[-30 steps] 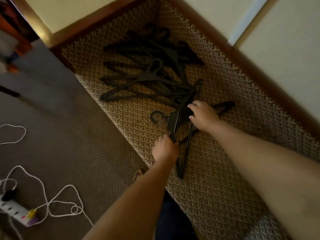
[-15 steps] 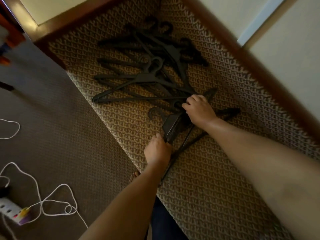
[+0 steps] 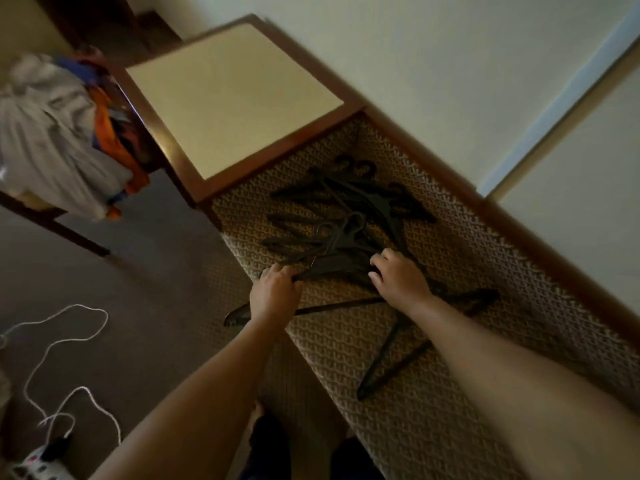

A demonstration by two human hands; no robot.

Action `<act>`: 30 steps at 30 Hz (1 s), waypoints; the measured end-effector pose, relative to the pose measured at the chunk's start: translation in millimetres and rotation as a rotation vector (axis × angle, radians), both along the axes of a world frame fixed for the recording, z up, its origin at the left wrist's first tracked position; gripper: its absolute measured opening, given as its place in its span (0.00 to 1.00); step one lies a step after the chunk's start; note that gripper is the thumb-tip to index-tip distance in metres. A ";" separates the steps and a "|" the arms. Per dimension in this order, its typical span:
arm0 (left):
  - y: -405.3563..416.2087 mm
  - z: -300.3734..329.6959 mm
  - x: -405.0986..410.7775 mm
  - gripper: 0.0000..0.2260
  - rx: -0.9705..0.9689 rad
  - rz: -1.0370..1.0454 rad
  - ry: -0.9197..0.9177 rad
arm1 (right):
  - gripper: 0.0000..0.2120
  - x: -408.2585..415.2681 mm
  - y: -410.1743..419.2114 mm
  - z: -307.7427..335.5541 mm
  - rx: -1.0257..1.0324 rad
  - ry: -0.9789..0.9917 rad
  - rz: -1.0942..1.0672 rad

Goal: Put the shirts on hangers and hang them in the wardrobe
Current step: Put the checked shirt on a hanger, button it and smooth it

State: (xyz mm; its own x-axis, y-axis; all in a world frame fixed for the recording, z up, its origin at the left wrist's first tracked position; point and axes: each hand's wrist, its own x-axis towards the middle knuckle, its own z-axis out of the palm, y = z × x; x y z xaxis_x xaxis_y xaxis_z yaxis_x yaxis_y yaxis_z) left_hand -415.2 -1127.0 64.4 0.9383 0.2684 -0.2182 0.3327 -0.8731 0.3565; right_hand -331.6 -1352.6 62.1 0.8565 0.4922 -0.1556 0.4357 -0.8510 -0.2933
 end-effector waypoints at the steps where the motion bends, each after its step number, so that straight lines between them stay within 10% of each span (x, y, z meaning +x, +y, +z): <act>1: 19.7 7.1 2.2 0.11 -0.001 -0.009 -0.029 | 0.14 1.2 17.1 6.9 0.024 -0.005 -0.010; 30: 480.4 69.7 293.4 0.10 0.064 -0.197 -0.258 | 0.05 234.7 461.9 63.9 0.221 -0.127 -0.284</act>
State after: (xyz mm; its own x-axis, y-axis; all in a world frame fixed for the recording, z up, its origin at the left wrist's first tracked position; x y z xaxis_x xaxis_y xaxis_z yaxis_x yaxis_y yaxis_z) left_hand -121.8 -646.5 134.1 0.9957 0.0815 0.0451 0.0607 -0.9349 0.3496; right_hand -96.9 -890.7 126.0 0.9693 0.2420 0.0436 0.2360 -0.8655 -0.4418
